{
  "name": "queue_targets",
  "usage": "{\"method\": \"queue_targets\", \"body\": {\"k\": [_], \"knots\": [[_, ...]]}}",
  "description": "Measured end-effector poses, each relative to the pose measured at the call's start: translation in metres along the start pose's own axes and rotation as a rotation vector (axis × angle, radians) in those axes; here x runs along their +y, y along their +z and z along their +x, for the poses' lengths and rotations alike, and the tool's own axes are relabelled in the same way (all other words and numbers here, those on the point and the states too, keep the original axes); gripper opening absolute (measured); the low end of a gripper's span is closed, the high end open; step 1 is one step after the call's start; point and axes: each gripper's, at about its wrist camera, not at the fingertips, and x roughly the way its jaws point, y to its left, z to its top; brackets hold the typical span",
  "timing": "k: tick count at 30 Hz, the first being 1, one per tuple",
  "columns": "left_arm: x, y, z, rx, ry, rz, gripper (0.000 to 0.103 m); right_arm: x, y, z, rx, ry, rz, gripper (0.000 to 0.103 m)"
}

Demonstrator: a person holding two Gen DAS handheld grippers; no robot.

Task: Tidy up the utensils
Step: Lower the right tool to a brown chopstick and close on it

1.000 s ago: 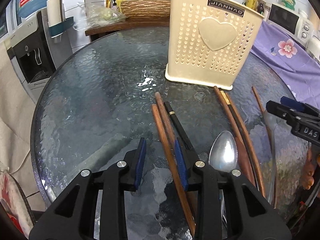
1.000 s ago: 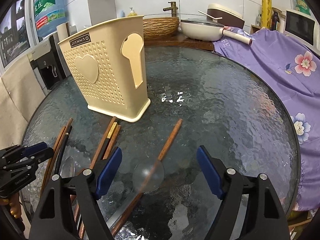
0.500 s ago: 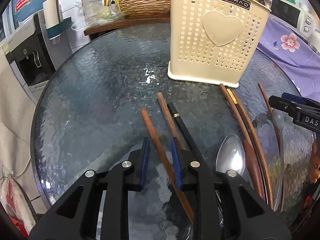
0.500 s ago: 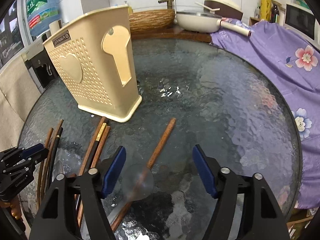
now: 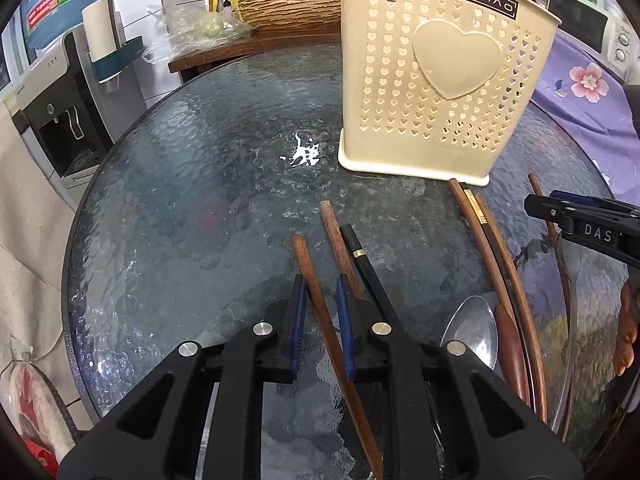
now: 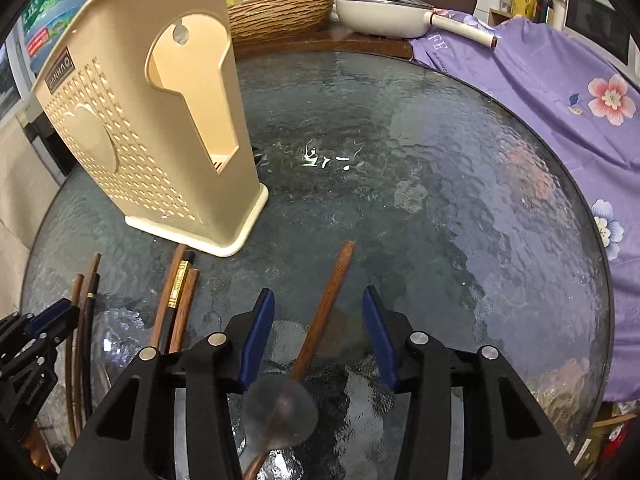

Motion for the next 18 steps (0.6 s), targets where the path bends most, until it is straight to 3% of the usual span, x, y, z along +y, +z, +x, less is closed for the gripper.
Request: {"method": "queue_targets", "body": {"k": [13, 18], "knots": [[-0.006, -0.002, -0.001, -0.02, 0.024, -0.002, 0.013, 0.01, -0.006, -0.001, -0.013, -0.032, -0.015, 0.043], [-0.006, -0.004, -0.002, -0.015, 0.016, -0.011, 0.01, 0.014, -0.008, -0.003, -0.017, -0.024, -0.016, 0.028]]}}
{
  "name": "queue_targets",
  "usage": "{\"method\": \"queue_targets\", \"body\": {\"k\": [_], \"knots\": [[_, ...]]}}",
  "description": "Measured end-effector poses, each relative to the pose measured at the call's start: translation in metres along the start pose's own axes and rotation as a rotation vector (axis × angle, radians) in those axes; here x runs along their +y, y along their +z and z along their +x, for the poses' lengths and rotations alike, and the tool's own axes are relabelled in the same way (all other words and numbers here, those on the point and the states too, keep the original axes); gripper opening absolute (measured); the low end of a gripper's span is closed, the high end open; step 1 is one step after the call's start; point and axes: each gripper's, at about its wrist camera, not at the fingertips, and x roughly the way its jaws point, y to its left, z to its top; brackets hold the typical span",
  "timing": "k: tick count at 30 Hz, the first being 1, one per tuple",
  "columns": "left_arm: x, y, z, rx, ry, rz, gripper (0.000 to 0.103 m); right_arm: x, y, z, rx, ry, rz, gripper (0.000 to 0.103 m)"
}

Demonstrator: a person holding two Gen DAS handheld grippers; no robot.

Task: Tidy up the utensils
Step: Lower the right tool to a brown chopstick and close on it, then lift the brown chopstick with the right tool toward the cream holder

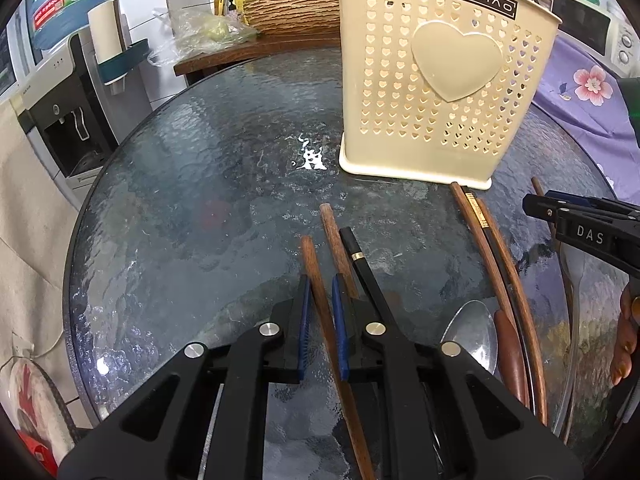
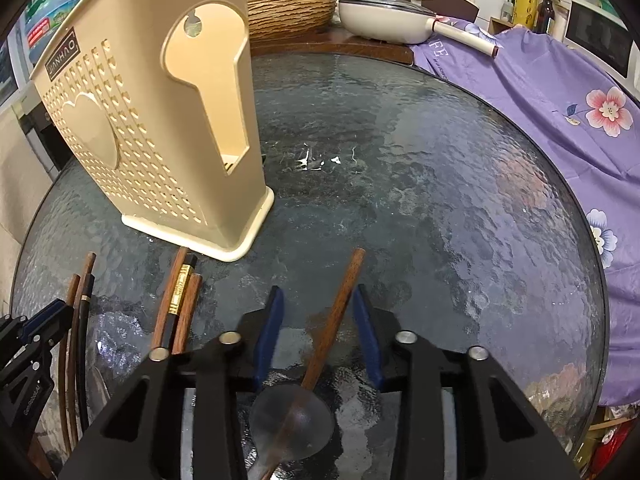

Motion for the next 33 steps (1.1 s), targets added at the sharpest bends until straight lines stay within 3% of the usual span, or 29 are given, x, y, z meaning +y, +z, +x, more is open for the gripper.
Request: {"method": "queue_targets", "body": {"k": [7, 17, 24, 33], "knots": [[-0.001, 0.0, -0.001, 0.007, 0.003, -0.008, 0.008, 0.005, 0.001, -0.001, -0.001, 0.023, 0.009, 0.008], [-0.005, 0.001, -0.001, 0.004, -0.004, -0.009, 0.007, -0.002, 0.002, -0.002, -0.01, 0.076, 0.017, 0.007], [0.005, 0.005, -0.004, -0.016, -0.032, -0.037, 0.007, -0.01, 0.003, 0.0, -0.014, 0.166, 0.052, 0.007], [0.013, 0.015, -0.037, -0.109, -0.063, -0.041, 0.007, -0.012, 0.008, -0.027, -0.129, 0.259, 0.052, 0.007]]}}
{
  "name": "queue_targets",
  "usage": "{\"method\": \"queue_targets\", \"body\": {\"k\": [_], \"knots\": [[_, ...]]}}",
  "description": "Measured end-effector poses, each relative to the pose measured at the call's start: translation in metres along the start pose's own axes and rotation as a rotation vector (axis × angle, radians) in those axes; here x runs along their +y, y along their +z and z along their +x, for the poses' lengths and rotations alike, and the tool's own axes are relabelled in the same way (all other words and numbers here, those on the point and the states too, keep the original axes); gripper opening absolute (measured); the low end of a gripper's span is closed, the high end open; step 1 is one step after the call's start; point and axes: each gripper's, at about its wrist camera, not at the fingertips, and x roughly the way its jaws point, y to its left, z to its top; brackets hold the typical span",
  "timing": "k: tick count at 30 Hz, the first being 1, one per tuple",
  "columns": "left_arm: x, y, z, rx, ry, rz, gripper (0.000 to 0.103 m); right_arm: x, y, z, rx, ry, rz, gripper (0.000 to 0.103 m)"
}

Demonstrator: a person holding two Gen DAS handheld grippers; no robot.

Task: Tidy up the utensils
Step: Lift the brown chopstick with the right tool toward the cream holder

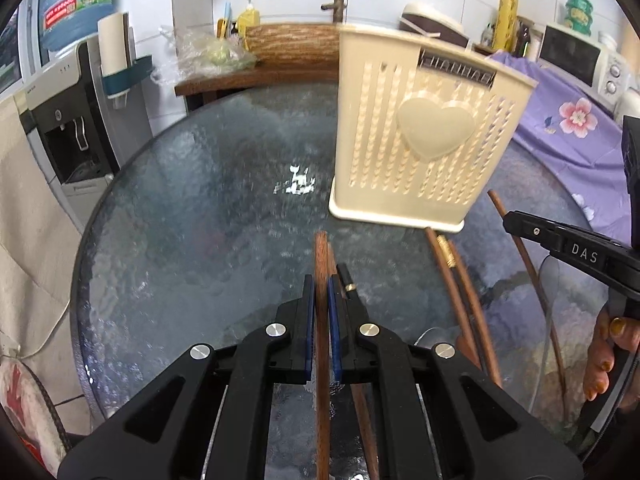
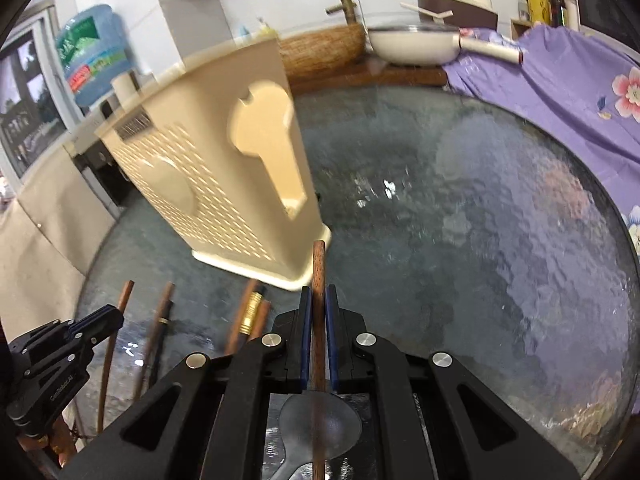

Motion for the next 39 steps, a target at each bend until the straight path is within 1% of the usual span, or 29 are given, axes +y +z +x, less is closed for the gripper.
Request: {"method": "queue_targets", "body": {"k": [9, 13, 20, 27, 31, 39], "knots": [[0.004, 0.015, -0.03, -0.068, -0.028, -0.011, 0.007, 0.011, 0.013, -0.033, -0.096, 0.085, -0.048, 0.007], [0.003, 0.022, -0.039, -0.092, -0.026, -0.002, 0.007, 0.016, 0.016, -0.046, -0.131, 0.101, -0.076, 0.007], [0.0, 0.027, -0.043, -0.11, -0.022, 0.002, 0.007, 0.017, 0.022, -0.053, -0.164, 0.098, -0.103, 0.007], [-0.001, 0.027, -0.038, -0.109, -0.018, 0.003, 0.007, 0.016, 0.03, -0.051, -0.198, 0.084, -0.11, 0.007], [-0.001, 0.026, -0.037, -0.11, -0.017, 0.002, 0.007, 0.012, 0.03, -0.051, -0.226, 0.095, -0.092, 0.007], [0.001, 0.029, -0.052, -0.146, -0.032, -0.003, 0.007, 0.012, 0.029, -0.065, -0.248, 0.104, -0.096, 0.007]]}}
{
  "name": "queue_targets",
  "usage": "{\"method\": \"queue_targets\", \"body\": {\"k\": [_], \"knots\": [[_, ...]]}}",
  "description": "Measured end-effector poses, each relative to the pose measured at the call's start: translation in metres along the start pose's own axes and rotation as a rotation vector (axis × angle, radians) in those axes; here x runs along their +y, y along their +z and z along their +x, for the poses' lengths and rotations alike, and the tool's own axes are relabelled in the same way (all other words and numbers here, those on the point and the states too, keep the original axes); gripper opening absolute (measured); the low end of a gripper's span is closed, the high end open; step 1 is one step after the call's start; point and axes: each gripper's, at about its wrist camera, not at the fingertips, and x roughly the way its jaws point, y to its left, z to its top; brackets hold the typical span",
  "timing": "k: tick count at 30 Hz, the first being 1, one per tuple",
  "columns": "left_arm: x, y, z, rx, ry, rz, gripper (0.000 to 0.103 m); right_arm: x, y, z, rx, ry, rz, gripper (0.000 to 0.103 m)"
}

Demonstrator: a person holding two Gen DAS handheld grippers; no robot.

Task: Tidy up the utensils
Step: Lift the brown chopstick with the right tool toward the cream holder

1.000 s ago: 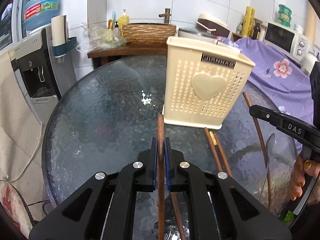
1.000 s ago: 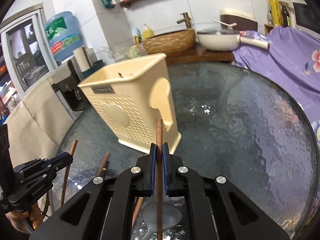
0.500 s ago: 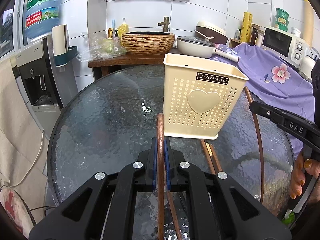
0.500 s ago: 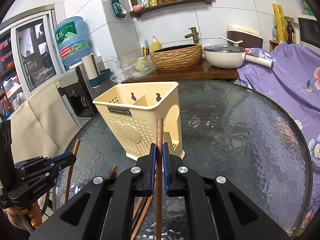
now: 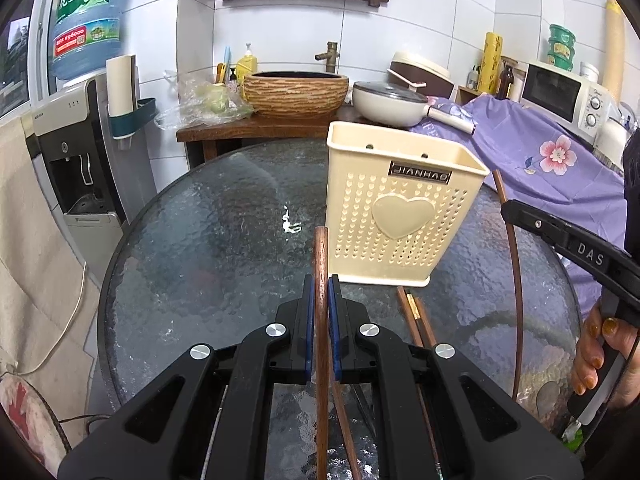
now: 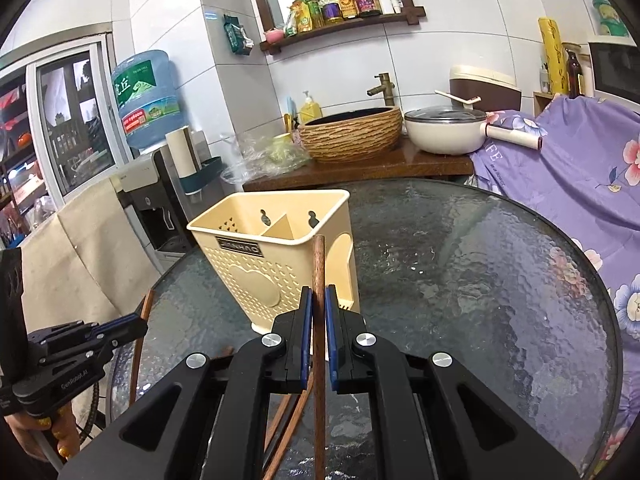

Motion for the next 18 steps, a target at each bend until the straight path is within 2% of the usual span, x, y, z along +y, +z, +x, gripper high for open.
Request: {"method": "queue_targets", "body": {"k": [8, 18], "knots": [[0.0, 0.008, -0.026, -0.049, -0.017, -0.001, 0.007, 0.011, 0.009, -0.035, -0.052, 0.024, -0.033, 0.007], [-0.004, 0.015, -0.057, -0.106, -0.028, 0.017, 0.007, 0.02, 0.012, -0.053, -0.045, 0.049, -0.066, 0.007]]}}
